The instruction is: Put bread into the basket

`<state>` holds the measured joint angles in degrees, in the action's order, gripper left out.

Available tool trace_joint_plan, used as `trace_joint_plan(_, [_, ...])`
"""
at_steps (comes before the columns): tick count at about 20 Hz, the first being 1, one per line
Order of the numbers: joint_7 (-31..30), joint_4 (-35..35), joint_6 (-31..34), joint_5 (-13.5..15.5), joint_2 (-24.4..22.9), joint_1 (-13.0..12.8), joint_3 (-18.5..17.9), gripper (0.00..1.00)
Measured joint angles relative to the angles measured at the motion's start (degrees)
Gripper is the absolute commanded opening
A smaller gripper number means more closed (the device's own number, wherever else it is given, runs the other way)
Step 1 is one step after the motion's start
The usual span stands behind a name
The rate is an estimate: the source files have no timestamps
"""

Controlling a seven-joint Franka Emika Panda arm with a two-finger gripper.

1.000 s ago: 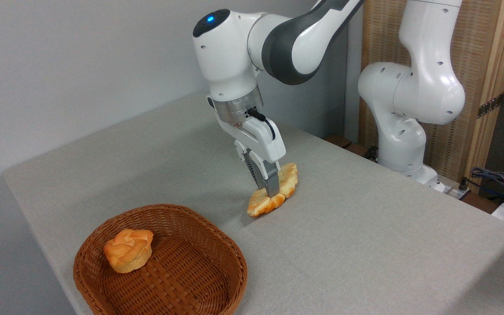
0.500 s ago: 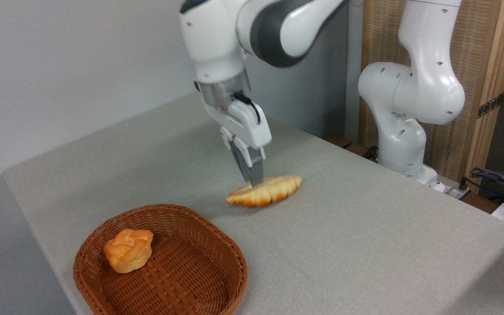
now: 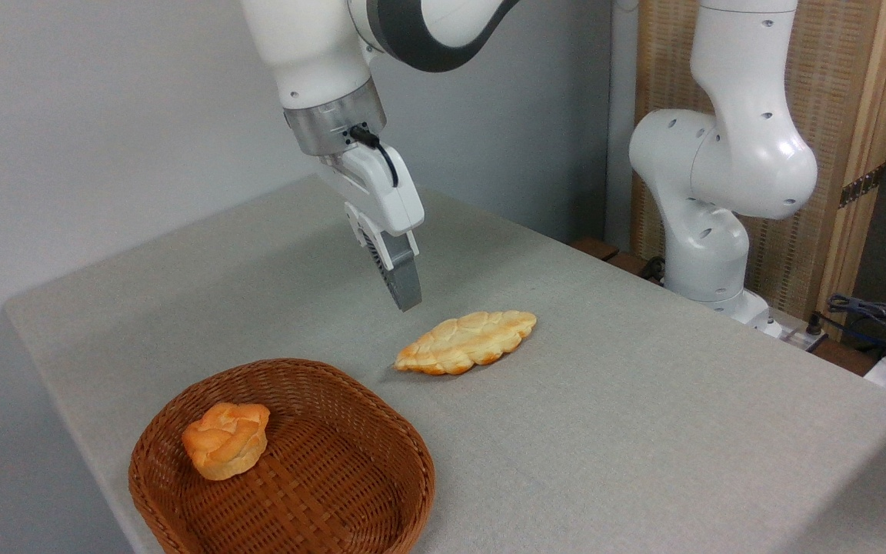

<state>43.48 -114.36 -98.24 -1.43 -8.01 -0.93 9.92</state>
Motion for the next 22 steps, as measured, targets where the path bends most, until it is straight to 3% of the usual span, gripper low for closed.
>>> trace_joint_plan(1, [0.18, 0.02, 0.00, -0.02, 0.06, 0.00, 0.00, 0.09])
trace_joint_plan(3, [0.52, 0.09, 0.01, -0.03, 0.06, 0.00, 0.00, 0.14])
trace_joint_plan(6, [1.02, 0.16, 0.05, -0.04, 0.06, 0.00, 0.01, 0.39])
trace_joint_plan(9, [1.23, 0.15, 0.44, -0.04, 0.08, -0.06, 0.19, 0.47])
trace_joint_plan(13, [2.76, 0.08, 0.56, -0.04, 0.16, -0.13, 0.24, 0.90])
trace_joint_plan(14, [3.35, 0.08, 0.56, -0.04, 0.17, -0.12, 0.24, 0.94])
trace_joint_plan(16, [3.90, 0.08, 0.56, -0.04, 0.17, -0.13, 0.24, 1.00])
trace_joint_plan(22, [5.66, -0.15, 0.59, -0.04, 0.17, -0.16, 0.26, 1.00])
